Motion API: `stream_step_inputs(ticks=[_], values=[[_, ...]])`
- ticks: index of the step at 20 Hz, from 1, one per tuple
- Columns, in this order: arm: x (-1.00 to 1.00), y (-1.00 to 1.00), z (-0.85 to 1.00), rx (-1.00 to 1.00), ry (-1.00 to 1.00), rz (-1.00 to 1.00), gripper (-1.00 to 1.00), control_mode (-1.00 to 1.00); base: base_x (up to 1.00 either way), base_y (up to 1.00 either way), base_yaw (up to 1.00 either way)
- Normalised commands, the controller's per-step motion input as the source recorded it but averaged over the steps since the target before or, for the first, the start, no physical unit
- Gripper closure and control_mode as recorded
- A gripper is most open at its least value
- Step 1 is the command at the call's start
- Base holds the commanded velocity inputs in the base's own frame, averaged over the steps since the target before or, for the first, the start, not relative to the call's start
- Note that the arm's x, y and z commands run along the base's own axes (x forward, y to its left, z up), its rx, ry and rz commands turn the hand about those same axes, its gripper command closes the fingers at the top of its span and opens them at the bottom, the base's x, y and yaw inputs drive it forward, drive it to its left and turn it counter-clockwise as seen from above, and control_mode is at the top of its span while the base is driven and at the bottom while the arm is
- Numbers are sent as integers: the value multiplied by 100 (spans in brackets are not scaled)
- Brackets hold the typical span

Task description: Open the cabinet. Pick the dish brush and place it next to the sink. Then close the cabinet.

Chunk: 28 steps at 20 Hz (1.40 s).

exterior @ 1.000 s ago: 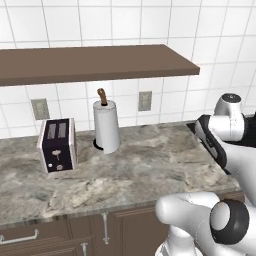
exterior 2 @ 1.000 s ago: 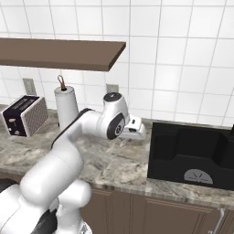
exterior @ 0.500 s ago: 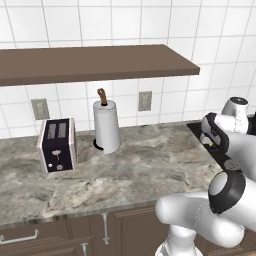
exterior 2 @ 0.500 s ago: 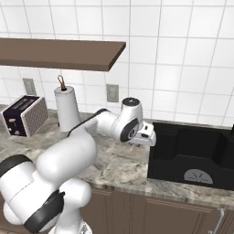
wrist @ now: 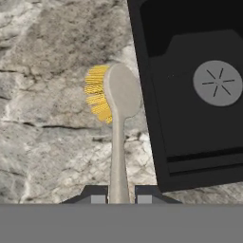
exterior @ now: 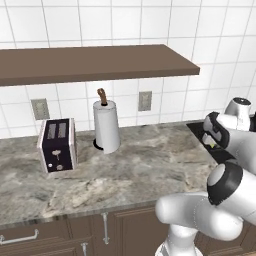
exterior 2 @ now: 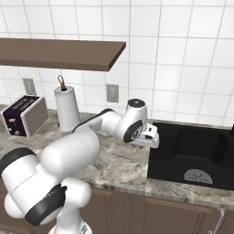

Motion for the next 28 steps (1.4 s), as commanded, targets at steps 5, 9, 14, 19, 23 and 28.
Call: stream_step_inputs(ticks=[5,9,14,19,23,28], values=[[0,1,-21,-2,0,0,100,-100,0,0,0],[0,8,-27,-4,0,0,100,-100,0,0,0],[0,16,-18,-1,0,0,100,-100,0,0,0],[0,18,-10,0,0,0,100,-100,0,0,0],[2,9,-25,0,0,0,100,-100,0,0,0],[10,1,-44,0,0,0,100,-100,0,0,0]])
